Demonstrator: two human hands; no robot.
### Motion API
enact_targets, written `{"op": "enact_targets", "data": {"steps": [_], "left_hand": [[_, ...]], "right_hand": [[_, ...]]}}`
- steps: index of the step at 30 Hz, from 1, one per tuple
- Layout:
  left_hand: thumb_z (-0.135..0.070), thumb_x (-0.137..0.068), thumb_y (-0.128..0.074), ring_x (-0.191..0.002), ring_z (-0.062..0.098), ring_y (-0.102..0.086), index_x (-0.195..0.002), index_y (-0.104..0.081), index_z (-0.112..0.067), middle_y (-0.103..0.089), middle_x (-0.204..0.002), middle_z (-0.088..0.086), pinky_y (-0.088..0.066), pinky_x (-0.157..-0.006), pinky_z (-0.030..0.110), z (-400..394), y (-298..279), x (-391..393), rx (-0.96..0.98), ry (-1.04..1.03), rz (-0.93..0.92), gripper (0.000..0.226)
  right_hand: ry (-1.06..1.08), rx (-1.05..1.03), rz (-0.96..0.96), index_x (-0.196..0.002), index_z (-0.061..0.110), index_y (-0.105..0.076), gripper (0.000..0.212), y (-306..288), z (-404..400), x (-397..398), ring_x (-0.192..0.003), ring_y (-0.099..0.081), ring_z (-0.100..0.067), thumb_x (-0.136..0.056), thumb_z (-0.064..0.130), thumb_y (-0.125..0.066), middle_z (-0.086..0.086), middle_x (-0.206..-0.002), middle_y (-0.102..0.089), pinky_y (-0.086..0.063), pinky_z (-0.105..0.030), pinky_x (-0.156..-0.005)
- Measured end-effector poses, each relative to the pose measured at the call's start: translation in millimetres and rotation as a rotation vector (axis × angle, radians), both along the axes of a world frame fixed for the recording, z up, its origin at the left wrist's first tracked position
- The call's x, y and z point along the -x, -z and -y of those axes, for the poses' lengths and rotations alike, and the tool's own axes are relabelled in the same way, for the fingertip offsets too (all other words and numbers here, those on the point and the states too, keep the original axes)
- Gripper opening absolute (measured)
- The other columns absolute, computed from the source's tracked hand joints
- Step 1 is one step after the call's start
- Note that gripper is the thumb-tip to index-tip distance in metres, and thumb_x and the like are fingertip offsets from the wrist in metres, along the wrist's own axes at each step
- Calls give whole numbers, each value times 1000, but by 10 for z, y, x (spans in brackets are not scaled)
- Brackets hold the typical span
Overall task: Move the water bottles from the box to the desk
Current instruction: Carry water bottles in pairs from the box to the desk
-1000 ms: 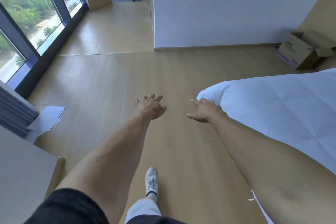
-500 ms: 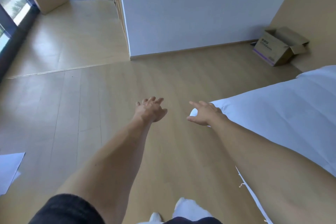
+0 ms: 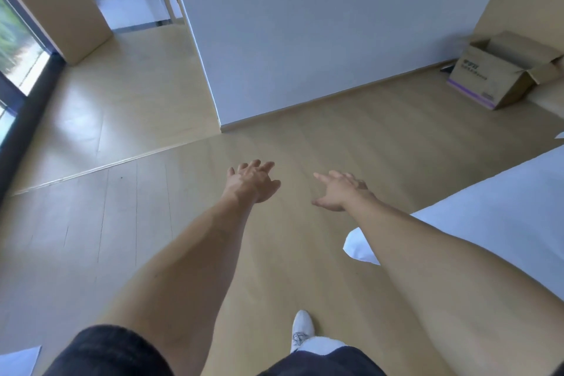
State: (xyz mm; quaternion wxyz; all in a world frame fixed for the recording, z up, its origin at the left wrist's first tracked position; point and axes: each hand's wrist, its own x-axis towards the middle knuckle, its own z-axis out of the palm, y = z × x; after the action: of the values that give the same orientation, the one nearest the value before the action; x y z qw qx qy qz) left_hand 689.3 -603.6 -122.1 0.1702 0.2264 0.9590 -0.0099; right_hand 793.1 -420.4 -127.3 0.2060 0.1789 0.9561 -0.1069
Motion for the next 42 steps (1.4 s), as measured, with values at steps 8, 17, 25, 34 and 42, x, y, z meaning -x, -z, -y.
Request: {"op": "enact_targets", "data": {"steps": [8, 17, 25, 34, 42], "left_hand": [[-55, -98, -38, -144, 28, -32, -156, -25, -37, -32, -159, -1, -24, -116, 51, -900, -118, 1191, -2, 55, -24, 62], [-52, -98, -39, -144, 28, -32, -156, -25, -37, -32, -159, -1, -22, -117, 51, -2408, 33, 2340, -40, 285, -10, 62], [-48, -97, -42, -144, 28, -32, -157, -23, -37, -32, -159, -1, -23, -117, 51, -3982, 26, 3653, -59, 484, 18, 64], [-44, -94, -47, -145, 26, -31, -156, -25, -36, -32, -160, -2, -22, -118, 49, -5744, 20, 4310, -106, 723, 1, 66], [-43, -94, -47, -143, 25, -32, -155, -26, -37, -33, -158, -3, -21, -118, 49, -7261, 206, 4537, -96, 832, 1, 65]], "right_hand": [[16, 1, -5, -156, 42, -18, 79, -145, -767, 1149, -149, -22, -27, -89, 65, -53, -1, -164, -20, -25, -44, -119], [223, -18, -25, -155, 41, -21, 79, -25, -2032, 1953, -147, -27, -27, -89, 63, -56, -2, -162, -25, -27, -44, -117], [449, -78, -7, -156, 42, -19, 82, -112, -3431, 2886, -146, -30, -27, -87, 65, -57, -1, -162, -26, -30, -42, -116], [697, -107, -14, -155, 41, -20, 80, -161, -4793, 3346, -143, -32, -26, -87, 65, -56, -2, -158, -32, -34, -42, -113], [796, -76, -5, -154, 40, -22, 78, 76, -6100, 3531, -142, -33, -28, -88, 63, -57, -4, -158, -31, -34, -43, -113]]}}
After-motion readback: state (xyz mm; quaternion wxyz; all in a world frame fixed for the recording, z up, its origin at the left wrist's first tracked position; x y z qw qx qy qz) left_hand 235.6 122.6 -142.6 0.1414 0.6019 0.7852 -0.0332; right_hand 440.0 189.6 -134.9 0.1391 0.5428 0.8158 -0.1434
